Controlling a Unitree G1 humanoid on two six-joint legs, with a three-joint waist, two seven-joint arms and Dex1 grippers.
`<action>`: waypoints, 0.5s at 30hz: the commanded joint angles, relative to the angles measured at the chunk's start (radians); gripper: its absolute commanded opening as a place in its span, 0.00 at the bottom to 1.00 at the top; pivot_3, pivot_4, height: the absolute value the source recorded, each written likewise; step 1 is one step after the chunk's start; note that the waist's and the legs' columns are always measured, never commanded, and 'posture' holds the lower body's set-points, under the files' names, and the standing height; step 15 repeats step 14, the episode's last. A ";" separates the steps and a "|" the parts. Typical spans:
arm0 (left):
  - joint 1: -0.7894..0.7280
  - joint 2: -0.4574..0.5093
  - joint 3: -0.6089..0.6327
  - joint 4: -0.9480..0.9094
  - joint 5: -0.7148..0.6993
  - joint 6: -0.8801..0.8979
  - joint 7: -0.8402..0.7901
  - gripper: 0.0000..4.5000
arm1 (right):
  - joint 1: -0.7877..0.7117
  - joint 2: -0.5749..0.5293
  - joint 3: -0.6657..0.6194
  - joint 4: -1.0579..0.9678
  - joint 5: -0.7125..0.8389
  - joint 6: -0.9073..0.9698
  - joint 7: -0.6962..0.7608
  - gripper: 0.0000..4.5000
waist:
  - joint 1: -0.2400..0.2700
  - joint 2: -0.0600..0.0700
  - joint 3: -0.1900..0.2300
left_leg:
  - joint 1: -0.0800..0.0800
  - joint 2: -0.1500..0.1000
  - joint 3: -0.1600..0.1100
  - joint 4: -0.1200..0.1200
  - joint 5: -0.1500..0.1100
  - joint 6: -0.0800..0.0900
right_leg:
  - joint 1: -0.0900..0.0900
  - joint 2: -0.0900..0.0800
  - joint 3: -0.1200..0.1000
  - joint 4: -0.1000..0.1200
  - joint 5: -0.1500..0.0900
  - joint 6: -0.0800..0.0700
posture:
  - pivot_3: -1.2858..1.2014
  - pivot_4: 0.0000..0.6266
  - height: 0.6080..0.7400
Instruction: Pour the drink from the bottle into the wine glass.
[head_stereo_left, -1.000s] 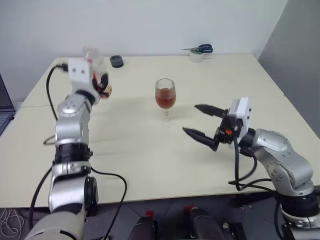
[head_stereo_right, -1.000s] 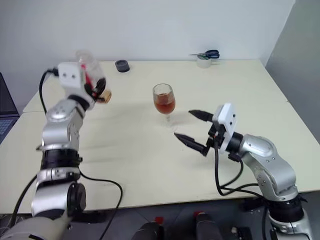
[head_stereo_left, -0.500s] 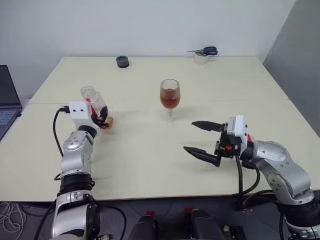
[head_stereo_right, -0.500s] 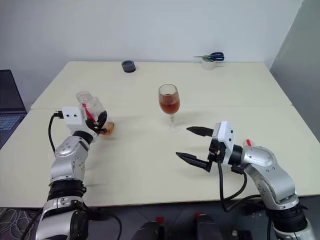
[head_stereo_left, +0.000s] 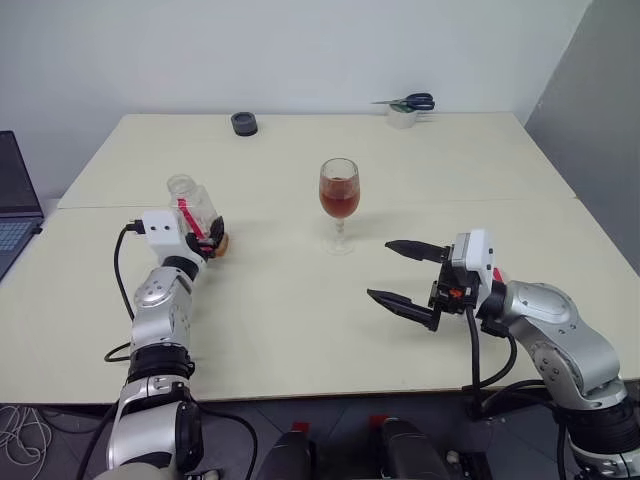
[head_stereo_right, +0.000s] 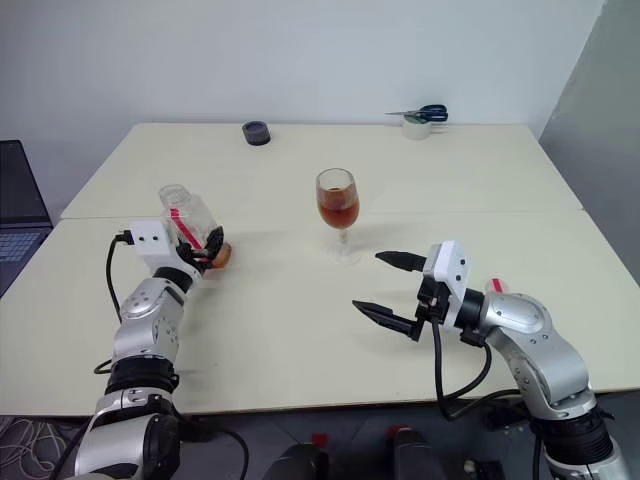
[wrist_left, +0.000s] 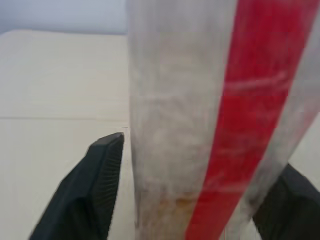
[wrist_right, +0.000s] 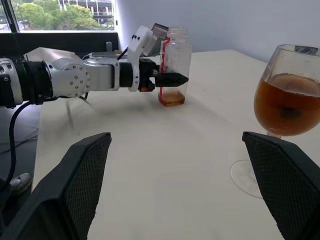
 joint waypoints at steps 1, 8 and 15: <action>0.018 0.011 -0.007 -0.040 0.010 0.004 0.027 0.99 | 0.008 0.003 0.007 -0.014 -0.017 -0.009 -0.013 1.00 | 0.000 0.000 0.000 | 0.000 0.000 0.000 0.000 0.000 0.000 | 0.000 0.000 0.000 0.000 0.000 0.000 | 0.52 0.24 1.00; 0.239 -0.027 -0.002 -0.318 -0.009 0.134 0.109 0.99 | 0.203 0.033 -0.030 -0.022 -0.162 0.010 -0.236 1.00 | 0.001 0.000 0.000 | 0.000 0.000 0.000 -0.001 0.000 0.000 | 0.000 0.000 0.001 -0.001 0.000 0.000 | 0.52 0.24 1.00; 0.559 -0.118 -0.030 -0.774 -0.039 0.361 0.211 0.99 | 0.330 0.219 -0.109 -0.036 -0.290 0.083 -0.597 1.00 | 0.001 0.001 -0.002 | 0.001 0.001 0.000 -0.002 0.000 0.000 | 0.000 -0.001 0.004 0.000 0.000 0.000 | 0.52 0.24 1.00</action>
